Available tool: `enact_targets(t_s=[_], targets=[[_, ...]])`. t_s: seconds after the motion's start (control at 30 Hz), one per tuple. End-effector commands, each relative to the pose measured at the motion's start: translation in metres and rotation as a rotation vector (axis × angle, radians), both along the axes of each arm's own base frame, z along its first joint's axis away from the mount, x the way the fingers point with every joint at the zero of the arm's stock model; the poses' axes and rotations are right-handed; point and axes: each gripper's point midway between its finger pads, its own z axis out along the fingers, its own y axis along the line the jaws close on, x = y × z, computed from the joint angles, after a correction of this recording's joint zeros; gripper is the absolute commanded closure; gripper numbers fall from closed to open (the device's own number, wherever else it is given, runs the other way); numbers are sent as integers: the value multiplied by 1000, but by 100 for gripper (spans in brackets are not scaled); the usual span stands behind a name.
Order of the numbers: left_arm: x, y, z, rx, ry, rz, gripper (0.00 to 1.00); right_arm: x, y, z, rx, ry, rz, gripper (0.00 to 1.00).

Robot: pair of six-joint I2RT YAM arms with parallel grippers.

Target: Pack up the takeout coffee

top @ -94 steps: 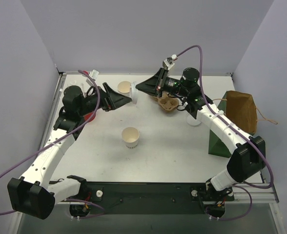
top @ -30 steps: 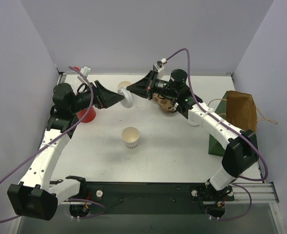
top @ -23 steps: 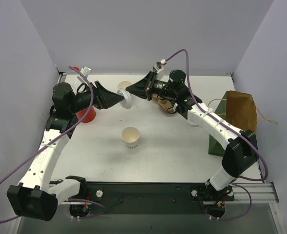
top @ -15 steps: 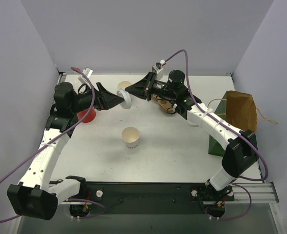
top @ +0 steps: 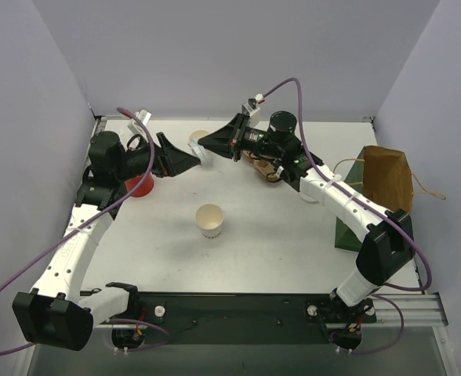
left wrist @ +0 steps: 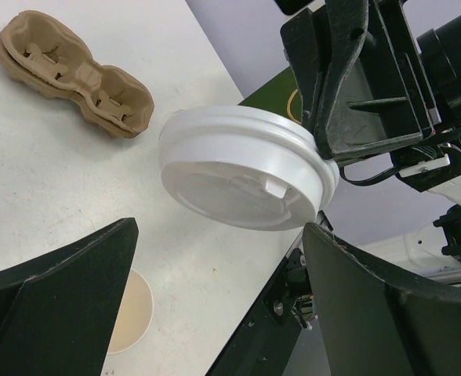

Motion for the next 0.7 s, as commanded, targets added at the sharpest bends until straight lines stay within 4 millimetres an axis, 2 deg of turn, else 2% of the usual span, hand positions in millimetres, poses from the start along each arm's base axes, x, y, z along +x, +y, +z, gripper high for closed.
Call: enact_targets(t_s=[0.0, 0.23, 0.37, 0.4, 0.67], targets=[[1, -2, 20, -10, -84, -13, 3, -7, 1, 38, 78, -89, 9, 100], [-6, -3, 30, -40, -119, -22, 2, -4, 0, 35, 76, -69, -17, 100], [-7, -3, 25, -41, -105, -25, 3, 0, -3, 32, 71, -43, -50, 100], [-6, -3, 32, -49, -137, -23, 3, 2, -3, 29, 63, -28, -60, 100], [-7, -3, 34, -58, -144, -24, 3, 9, -11, 23, 64, 28, -146, 100]])
